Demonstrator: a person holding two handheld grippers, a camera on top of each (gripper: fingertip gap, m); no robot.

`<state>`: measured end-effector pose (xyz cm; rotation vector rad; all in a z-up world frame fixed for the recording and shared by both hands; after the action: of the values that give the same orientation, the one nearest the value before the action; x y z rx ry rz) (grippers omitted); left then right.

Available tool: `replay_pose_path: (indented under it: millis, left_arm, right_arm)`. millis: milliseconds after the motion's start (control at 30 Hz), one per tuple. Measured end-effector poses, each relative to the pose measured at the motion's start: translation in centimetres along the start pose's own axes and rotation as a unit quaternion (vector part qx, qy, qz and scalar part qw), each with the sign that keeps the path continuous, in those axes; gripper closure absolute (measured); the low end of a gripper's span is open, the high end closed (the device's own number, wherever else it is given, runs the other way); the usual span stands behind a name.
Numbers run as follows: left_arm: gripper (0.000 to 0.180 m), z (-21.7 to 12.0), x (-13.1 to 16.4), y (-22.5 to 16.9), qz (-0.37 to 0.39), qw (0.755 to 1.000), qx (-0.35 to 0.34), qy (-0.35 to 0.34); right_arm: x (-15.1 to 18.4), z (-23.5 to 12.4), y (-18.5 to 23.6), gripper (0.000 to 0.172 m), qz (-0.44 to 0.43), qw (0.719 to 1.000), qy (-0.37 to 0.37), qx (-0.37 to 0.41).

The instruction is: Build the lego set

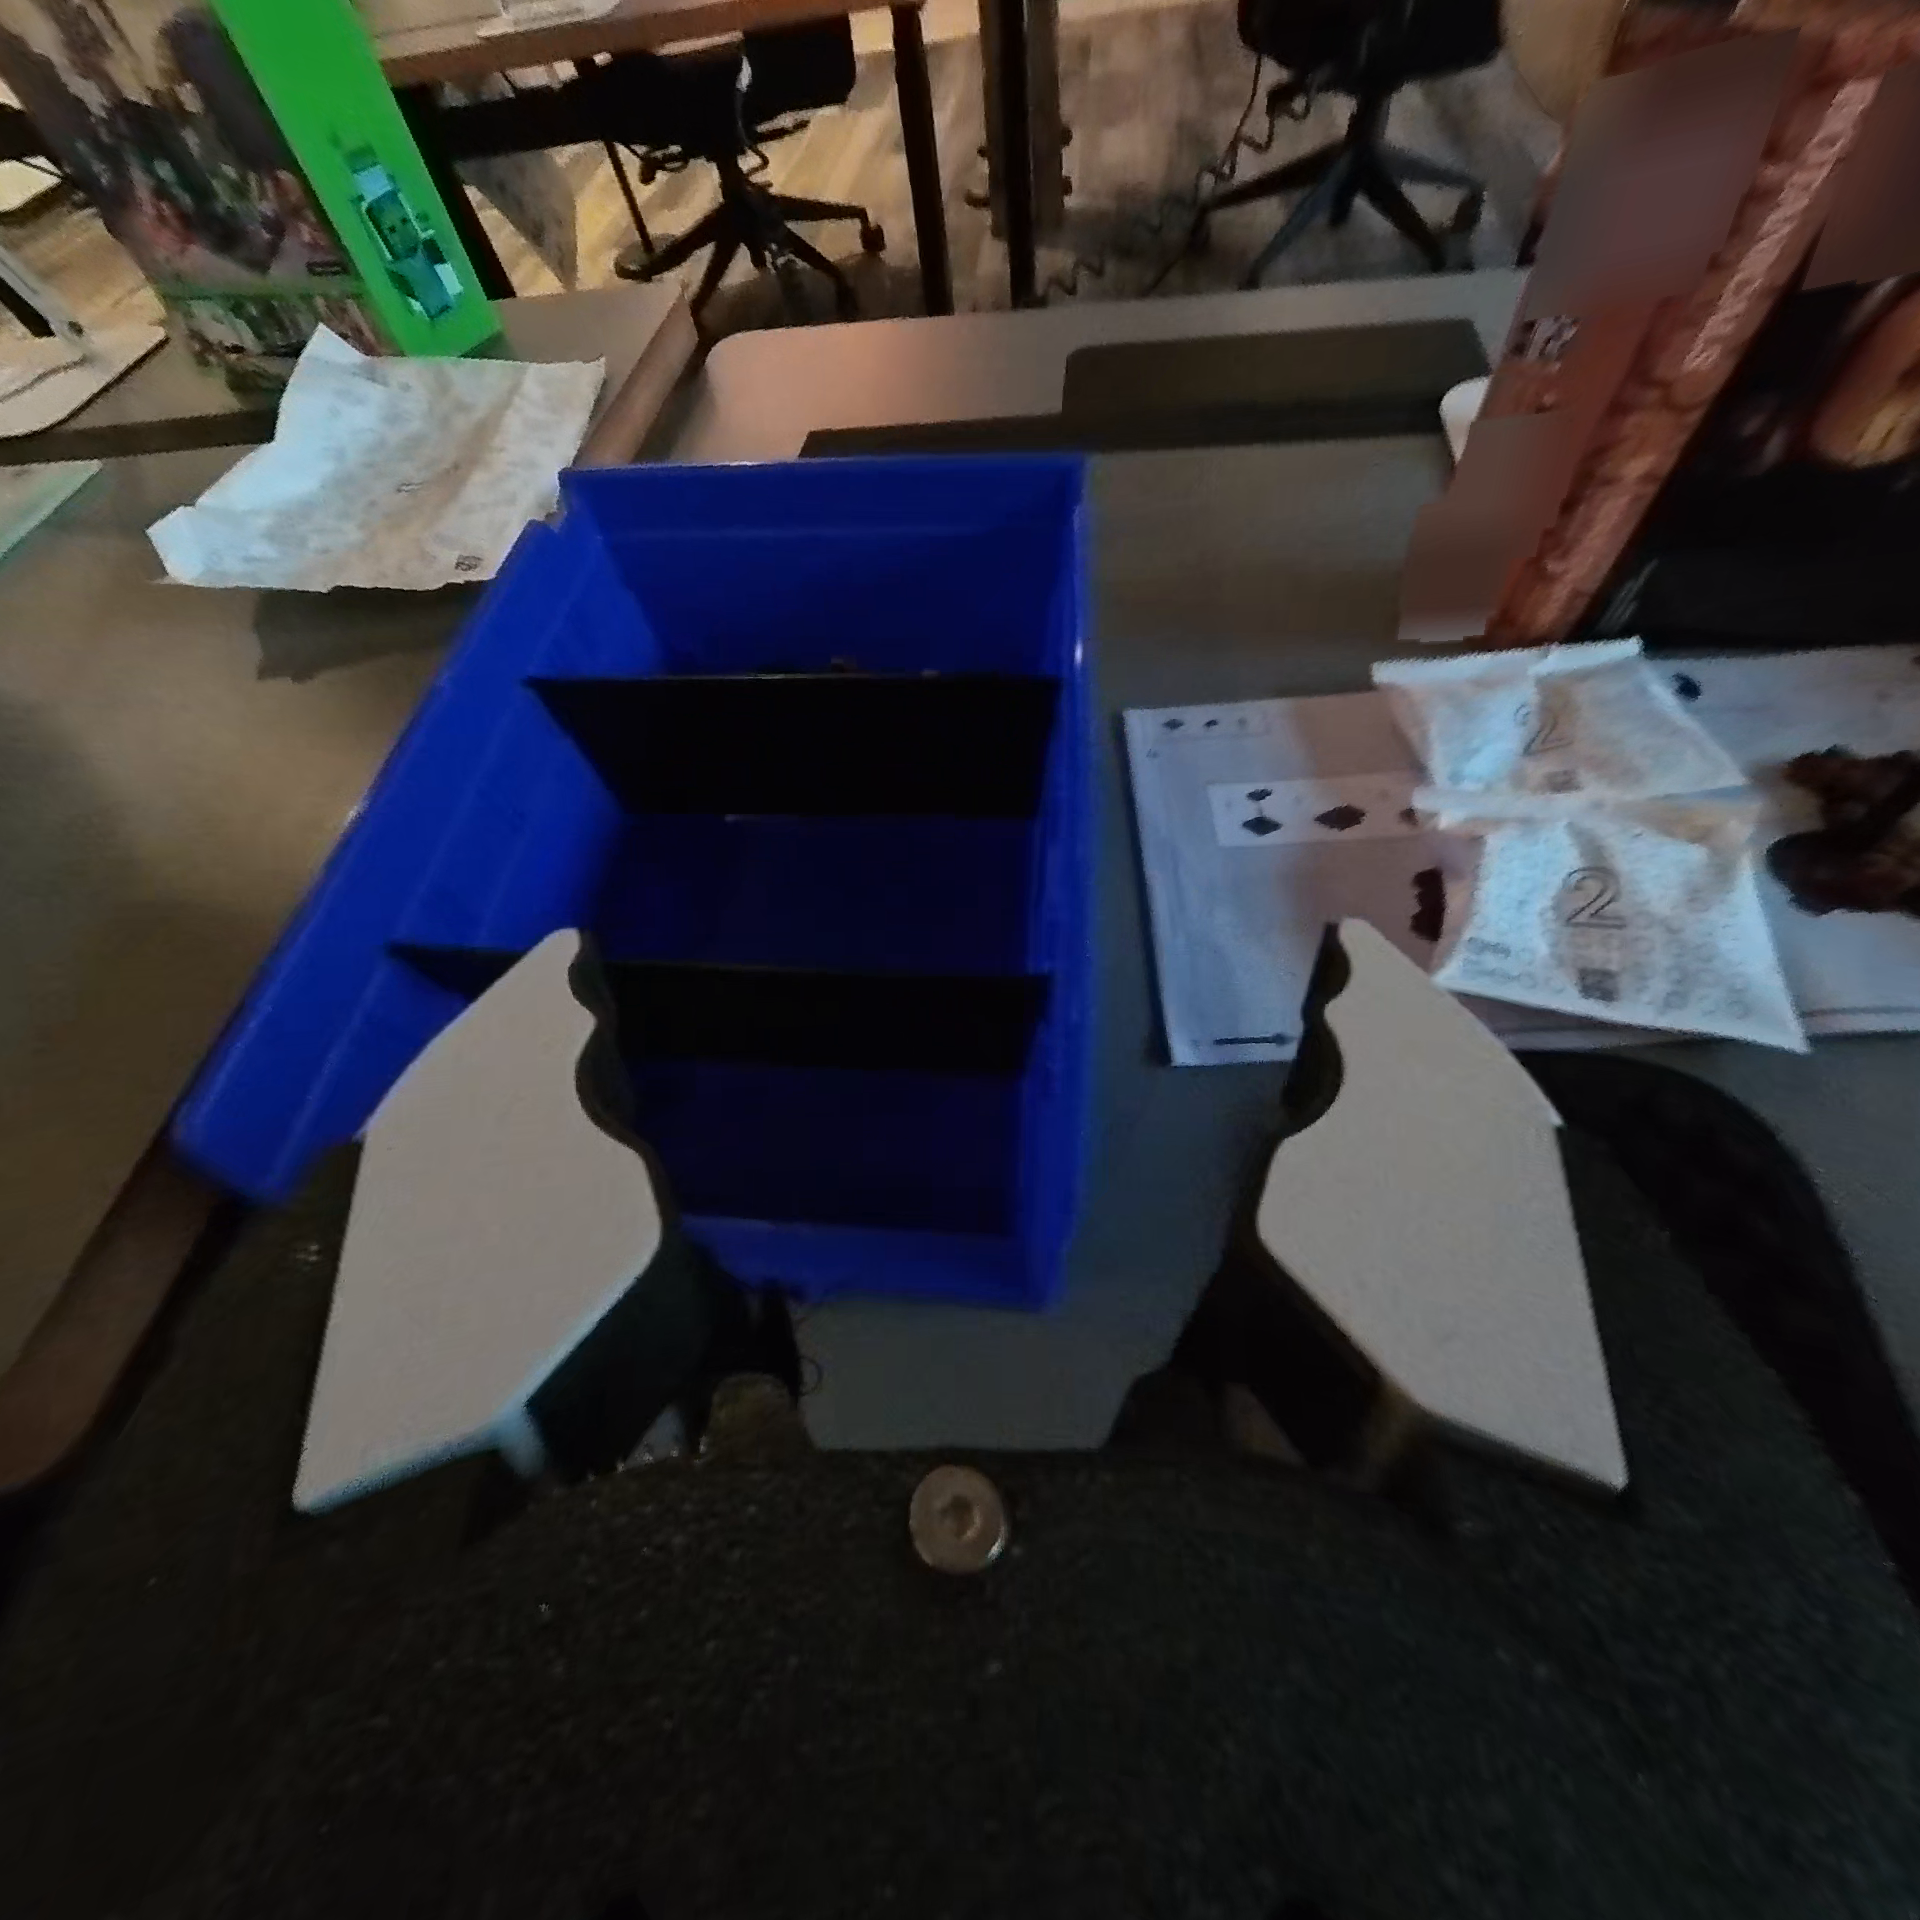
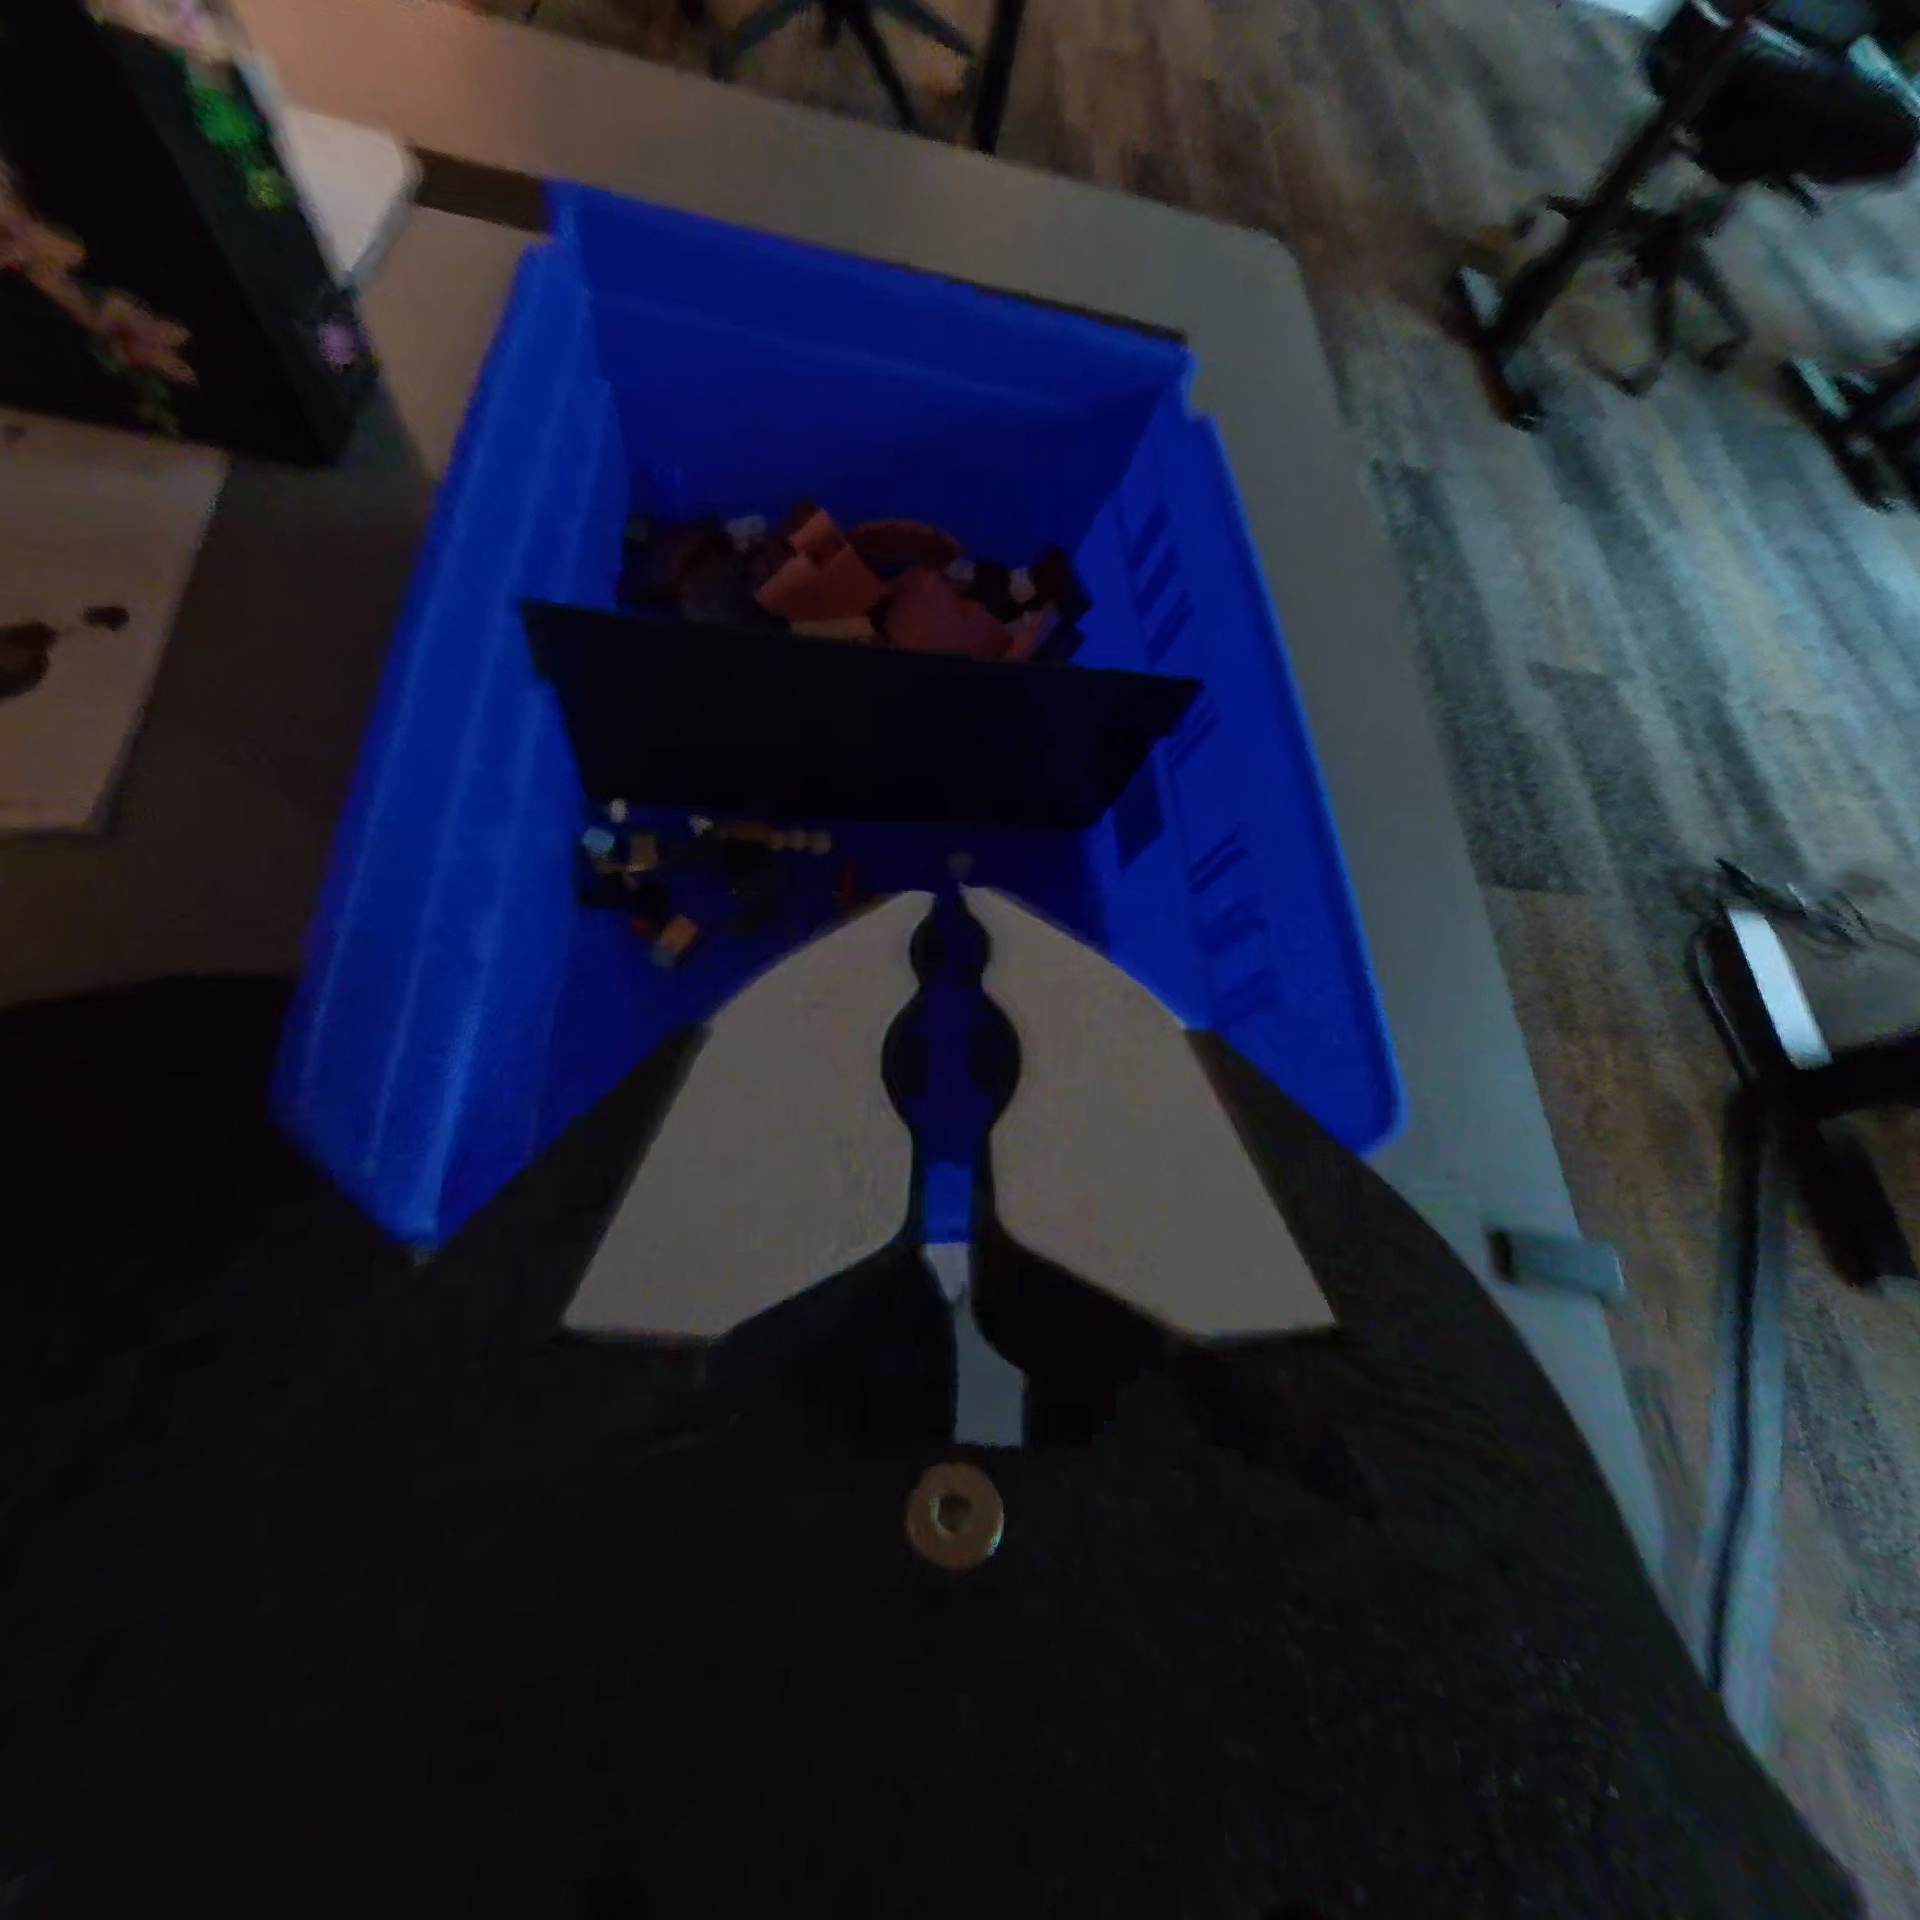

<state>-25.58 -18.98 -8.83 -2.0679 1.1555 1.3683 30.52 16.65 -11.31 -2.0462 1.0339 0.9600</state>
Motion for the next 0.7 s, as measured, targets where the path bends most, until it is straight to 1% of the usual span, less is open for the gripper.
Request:
replay_pose_path:
  millis: [67, 167, 200, 233, 267, 300, 333, 367, 400, 433, 500, 567, 633, 667, 700]
  left_arm:
    - [0.056, -0.3, 0.0, -0.4, -0.009, 1.000, -0.002, -0.006]
    - [0.055, -0.3, 0.1, -1.1, -0.011, 1.000, -0.004, -0.005]
    - [0.056, -0.3, 0.1, -1.3, -0.010, 1.000, -0.004, -0.004]
    - [0.056, -0.3, 0.0, -1.6, -0.007, 1.000, -0.004, -0.002]
    - [0.055, -0.3, -0.1, -1.8, -0.005, 1.000, -0.005, -0.003]
    - [0.056, -0.3, -0.3, -1.9, -0.001, 1.000, -0.005, -0.005]
    - [0.056, -0.2, -0.4, -2.1, 0.001, 1.000, -0.005, -0.004]
    - [0.056, -0.2, -0.5, -2.1, 0.002, 1.000, -0.008, -0.002]
    - [0.056, -0.2, -0.6, -2.2, 0.005, 1.000, -0.009, -0.003]
    - [0.057, -0.1, -0.7, -2.3, 0.008, 1.000, -0.007, -0.003]
    - [0.056, -0.1, -0.7, -2.4, 0.006, 1.000, -0.010, -0.003]
    - [0.057, -0.1, -0.7, -2.5, 0.005, 1.000, -0.005, -0.004]
    - [0.056, -0.1, -0.6, -2.5, 0.002, 1.000, -0.007, -0.003]
    - [0.056, -0.1, -0.5, -2.4, 0.002, 1.000, -0.007, -0.002]
    - [0.056, 0.0, -0.5, -2.4, 0.001, 1.000, -0.008, -0.001]
  right_arm:
    - [0.3, 0.1, -0.2, 0.172, -0.003, 1.000, -0.002, -0.016]
    - [0.8, 0.4, -0.7, 0.172, -0.010, 1.000, 0.009, 0.002]
    - [0.9, 0.4, -0.7, 0.167, -0.007, 1.000, 0.009, 0.003]
    - [1.0, 0.5, -0.6, 0.147, -0.006, 1.000, 0.013, 0.001]
    - [1.1, 0.6, -0.5, 0.114, -0.004, 1.000, 0.018, 0.002]
    - [1.1, 0.7, -0.5, 0.088, -0.007, 1.000, 0.024, 0.005]
    - [1.2, 0.8, -0.4, 0.076, -0.014, 0.999, 0.031, 0.009]
    - [1.2, 0.9, -0.4, 0.070, -0.018, 0.999, 0.033, 0.011]
    - [1.2, 0.9, -0.3, 0.071, -0.021, 0.999, 0.032, 0.010]
    - [1.1, 0.8, -0.2, 0.089, -0.026, 0.999, 0.030, 0.005]
    - [0.8, 0.5, 0.2, 0.172, -0.041, 0.999, 0.009, -0.027]
    - [0.7, 0.5, 0.6, 0.172, -0.038, 0.997, 0.032, -0.052]
    - [0.5, 0.6, 0.5, 0.172, -0.061, 0.997, 0.042, -0.034]
    - [0.4, 0.7, 0.5, 0.161, -0.067, 0.996, 0.048, -0.026]
    - [0.2, 0.8, 0.6, 0.135, -0.072, 0.996, 0.055, -0.025]
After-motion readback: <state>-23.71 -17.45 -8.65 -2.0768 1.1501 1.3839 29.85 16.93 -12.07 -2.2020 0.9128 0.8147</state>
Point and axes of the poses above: each gripper's, where its closed fingertips meet, z out along the fingers, x out of its underside, y = z × x across the jaws, the point moved 6 cm from there along -z, back along the fingers, and after that the axes turned 2 degrees about x, right-handed, at the moved point
